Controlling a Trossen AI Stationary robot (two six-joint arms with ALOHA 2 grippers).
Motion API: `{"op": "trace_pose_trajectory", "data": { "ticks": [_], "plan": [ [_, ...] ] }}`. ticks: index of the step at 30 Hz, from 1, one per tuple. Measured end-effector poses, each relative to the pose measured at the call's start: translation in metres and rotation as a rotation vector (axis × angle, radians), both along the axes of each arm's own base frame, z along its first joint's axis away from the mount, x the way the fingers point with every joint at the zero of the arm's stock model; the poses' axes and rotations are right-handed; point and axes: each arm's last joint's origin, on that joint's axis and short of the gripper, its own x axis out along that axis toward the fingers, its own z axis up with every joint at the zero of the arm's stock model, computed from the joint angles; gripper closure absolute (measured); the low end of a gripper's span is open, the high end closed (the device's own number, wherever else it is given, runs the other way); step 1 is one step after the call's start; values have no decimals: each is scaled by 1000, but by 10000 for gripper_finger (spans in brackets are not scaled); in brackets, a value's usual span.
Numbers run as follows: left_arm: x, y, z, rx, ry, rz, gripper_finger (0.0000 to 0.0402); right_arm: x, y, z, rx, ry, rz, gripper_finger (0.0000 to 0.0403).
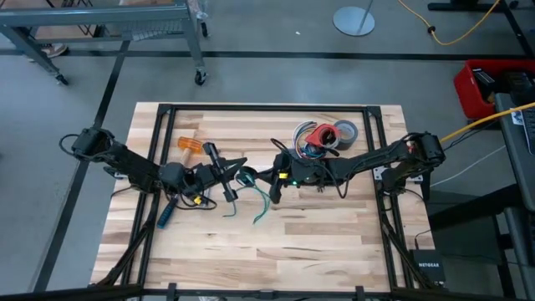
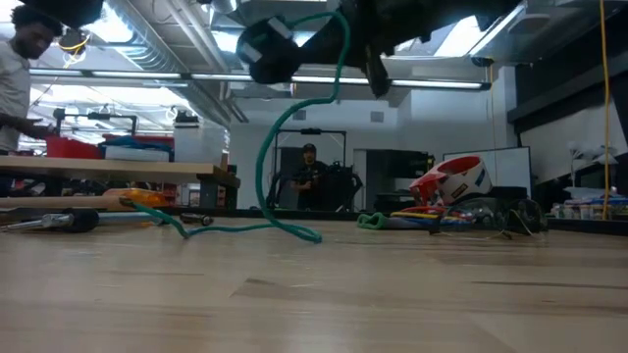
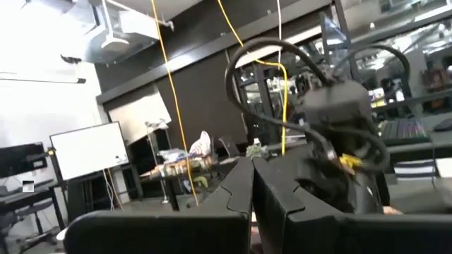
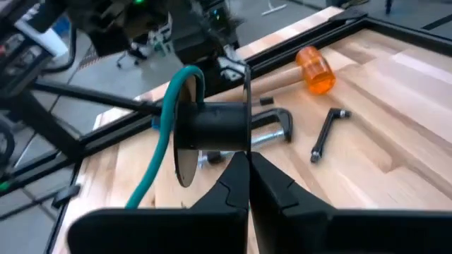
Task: Coil cords
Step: Coil the green wire to the spool
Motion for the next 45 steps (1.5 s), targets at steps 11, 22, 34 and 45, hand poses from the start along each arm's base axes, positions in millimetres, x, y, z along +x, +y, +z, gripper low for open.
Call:
{"op": "trace_pose_trajectory", "data": {
  "ticks": [11,22,34,45],
  "plan": [
    [-29,2,10,-202,164,-100,401,-41,-5,44,-142,42,54,401],
    [-28,-7,-11,-330,362,-448,395,-56,0,63,-228,-6,303,402],
    [1,-14,-34,-237,340,-393,276,-55,6,56,-195,7,494,402],
    [3,-15,-32,-249,300,-416,274,-55,4,56,-229,14,460,402]
  ]
}}
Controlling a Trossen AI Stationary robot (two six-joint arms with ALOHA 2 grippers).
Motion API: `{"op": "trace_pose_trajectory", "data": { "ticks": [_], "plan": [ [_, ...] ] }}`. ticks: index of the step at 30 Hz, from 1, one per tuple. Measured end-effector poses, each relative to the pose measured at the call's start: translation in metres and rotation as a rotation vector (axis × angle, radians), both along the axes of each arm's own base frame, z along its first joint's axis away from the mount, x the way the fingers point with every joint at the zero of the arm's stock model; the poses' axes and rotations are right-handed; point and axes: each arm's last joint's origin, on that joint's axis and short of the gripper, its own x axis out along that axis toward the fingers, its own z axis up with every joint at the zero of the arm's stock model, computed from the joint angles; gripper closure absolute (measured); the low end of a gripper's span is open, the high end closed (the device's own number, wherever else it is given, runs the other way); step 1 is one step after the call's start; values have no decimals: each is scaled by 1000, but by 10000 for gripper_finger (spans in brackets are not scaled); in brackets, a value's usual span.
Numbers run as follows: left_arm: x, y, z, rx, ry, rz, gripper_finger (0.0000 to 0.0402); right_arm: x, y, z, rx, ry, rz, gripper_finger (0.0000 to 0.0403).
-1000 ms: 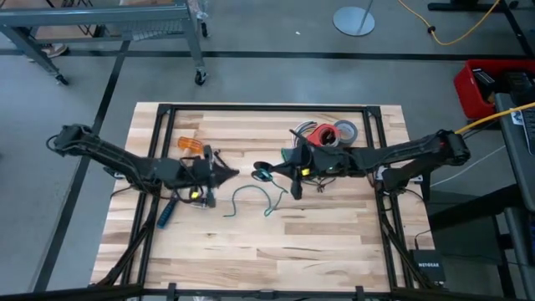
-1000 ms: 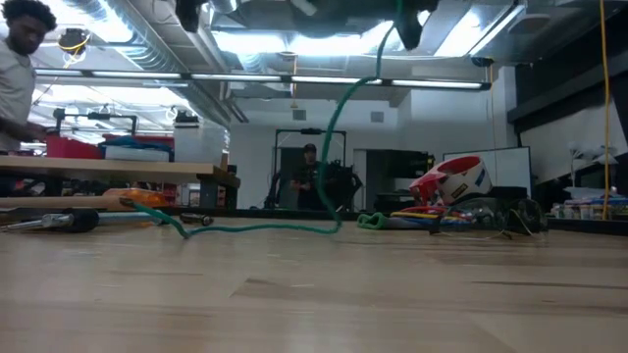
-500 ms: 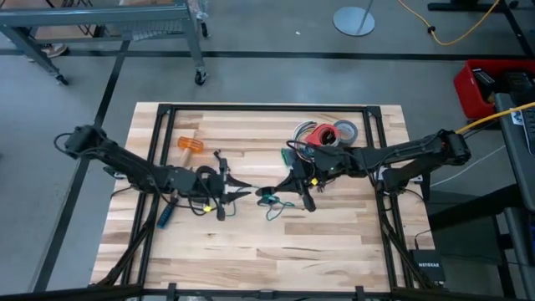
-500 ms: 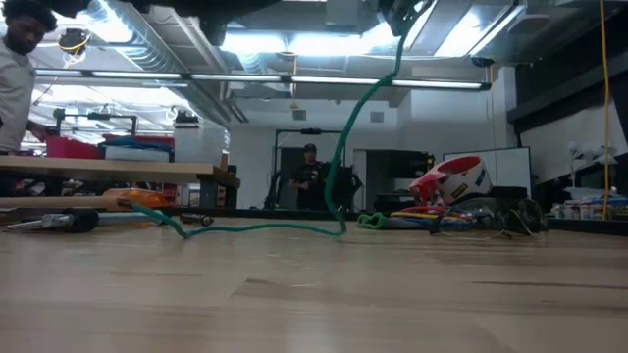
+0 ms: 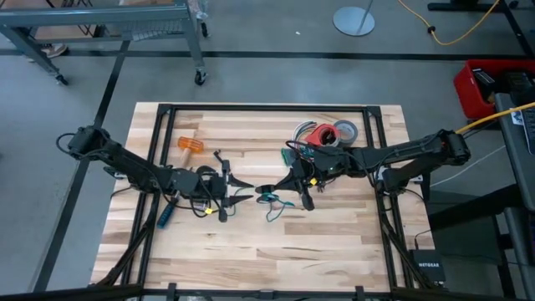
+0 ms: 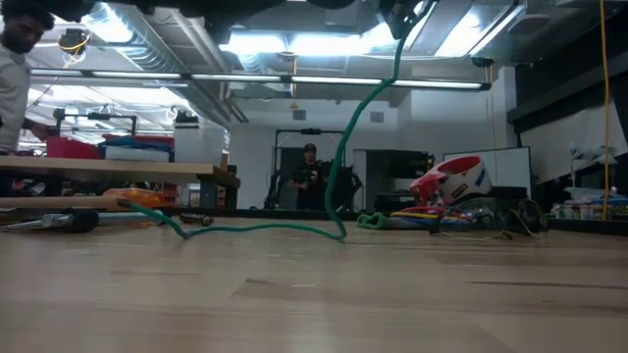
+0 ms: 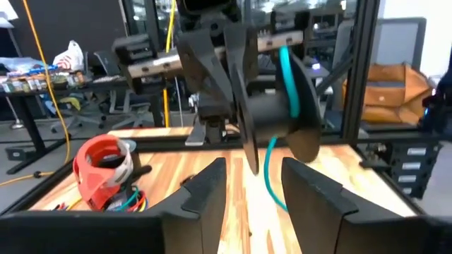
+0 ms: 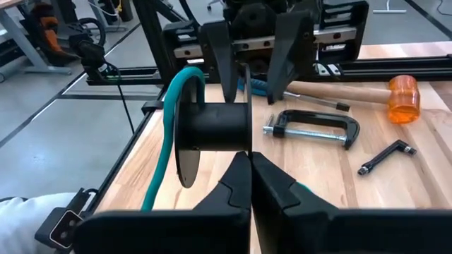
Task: Coil cords
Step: Coil the green wire to the spool
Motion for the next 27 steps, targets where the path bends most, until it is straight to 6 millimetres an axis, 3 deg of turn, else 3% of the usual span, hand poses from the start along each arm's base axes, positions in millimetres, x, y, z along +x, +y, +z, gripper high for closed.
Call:
{"op": "trace_pose_trajectory", "data": {
  "ticks": [13,24,27],
  "plan": [
    [0,-1,7,-13,-74,-54,301,3,0,8,11,-96,-1,402],
    [0,-1,9,12,-93,-51,309,23,3,-11,14,-92,9,402],
    [0,-1,9,32,-84,-50,334,24,3,-12,13,-88,9,402]
  ]
}}
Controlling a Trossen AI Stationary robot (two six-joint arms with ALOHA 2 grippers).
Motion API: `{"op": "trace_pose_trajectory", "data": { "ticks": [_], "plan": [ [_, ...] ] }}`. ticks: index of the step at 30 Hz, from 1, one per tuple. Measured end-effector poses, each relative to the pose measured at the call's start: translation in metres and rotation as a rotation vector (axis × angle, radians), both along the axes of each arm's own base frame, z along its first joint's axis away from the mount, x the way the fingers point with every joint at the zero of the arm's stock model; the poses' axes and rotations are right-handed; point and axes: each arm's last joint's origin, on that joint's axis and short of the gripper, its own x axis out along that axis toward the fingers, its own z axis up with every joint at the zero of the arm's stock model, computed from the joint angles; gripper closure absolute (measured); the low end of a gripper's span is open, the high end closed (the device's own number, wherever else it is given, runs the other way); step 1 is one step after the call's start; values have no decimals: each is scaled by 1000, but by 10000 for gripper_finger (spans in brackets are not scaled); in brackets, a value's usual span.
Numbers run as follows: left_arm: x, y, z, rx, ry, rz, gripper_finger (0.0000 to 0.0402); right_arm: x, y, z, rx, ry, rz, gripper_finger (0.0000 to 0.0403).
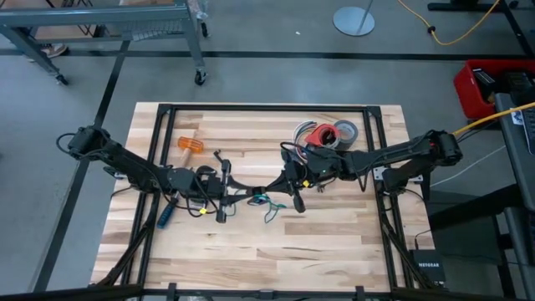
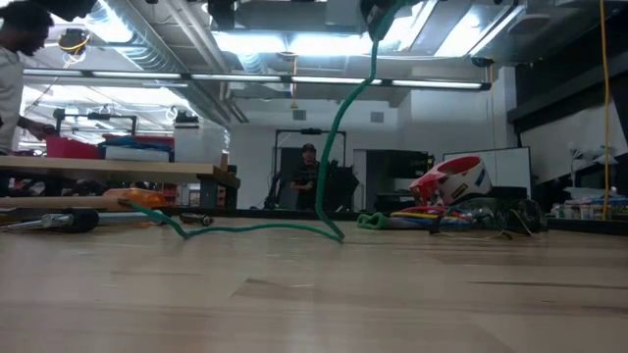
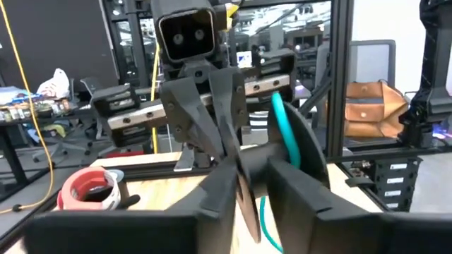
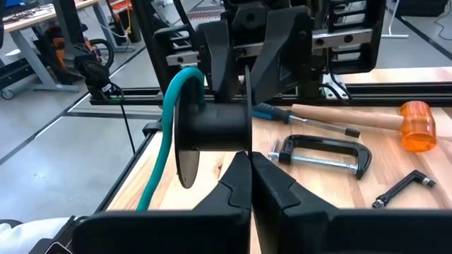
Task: Coil cords
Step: Coil the green wire to the spool
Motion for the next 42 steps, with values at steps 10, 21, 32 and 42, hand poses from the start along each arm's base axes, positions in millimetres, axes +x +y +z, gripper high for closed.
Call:
{"op": "trace_pose_trajectory", "data": {
  "ticks": [10,21,32,42],
  "plan": [
    [0,1,0,1,-2,23,399,0,0,1,5,-17,3,374],
    [2,9,1,-37,-12,50,401,1,0,4,9,-49,-2,307],
    [2,8,3,-34,-28,11,401,1,0,4,7,-46,-9,302],
    [3,8,4,-19,-57,-17,401,15,4,-8,33,-68,63,301]
  ]
}}
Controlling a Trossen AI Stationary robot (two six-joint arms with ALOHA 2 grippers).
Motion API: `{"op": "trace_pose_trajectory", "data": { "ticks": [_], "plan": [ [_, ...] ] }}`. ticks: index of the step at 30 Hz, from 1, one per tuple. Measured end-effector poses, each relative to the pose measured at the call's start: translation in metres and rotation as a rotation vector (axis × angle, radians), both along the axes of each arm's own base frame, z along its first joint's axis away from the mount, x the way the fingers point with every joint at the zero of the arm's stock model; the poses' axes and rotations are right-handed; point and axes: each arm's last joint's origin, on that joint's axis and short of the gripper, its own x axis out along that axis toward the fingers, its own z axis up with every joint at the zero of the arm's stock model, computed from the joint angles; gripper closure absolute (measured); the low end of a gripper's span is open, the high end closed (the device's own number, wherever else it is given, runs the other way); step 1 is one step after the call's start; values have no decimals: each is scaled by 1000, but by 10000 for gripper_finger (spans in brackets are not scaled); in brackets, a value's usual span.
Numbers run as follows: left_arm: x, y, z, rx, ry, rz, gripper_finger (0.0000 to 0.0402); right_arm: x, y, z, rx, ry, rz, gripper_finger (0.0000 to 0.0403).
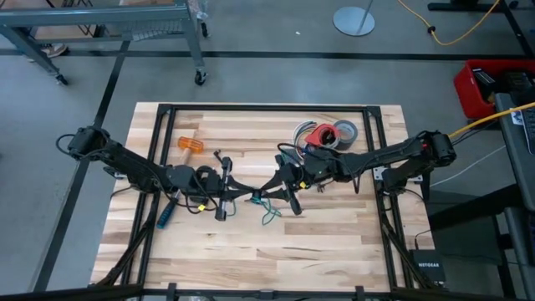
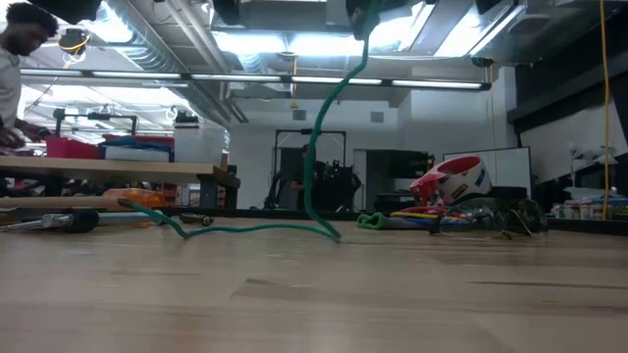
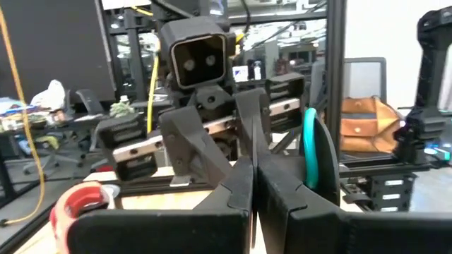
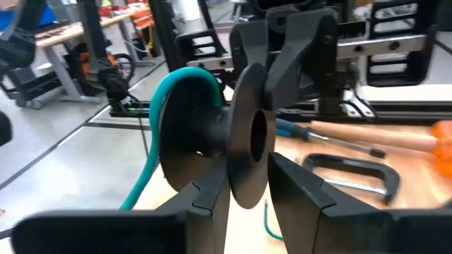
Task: Coil cords
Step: Coil the green wire to the spool
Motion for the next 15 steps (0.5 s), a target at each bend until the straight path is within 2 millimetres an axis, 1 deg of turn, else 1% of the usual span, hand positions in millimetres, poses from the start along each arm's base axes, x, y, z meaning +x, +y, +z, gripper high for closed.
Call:
{"op": "trace_pose_trajectory", "data": {
  "ticks": [3,5,12,15],
  "plan": [
    [0,0,0,2,3,-7,401,2,1,-3,3,1,14,305],
    [0,0,0,1,3,-6,401,2,1,-3,2,6,15,316],
    [0,0,0,-7,-1,-3,402,2,0,-3,-1,1,11,386],
    [0,0,0,-7,0,1,402,2,0,-3,-7,2,10,394]
  ]
}}
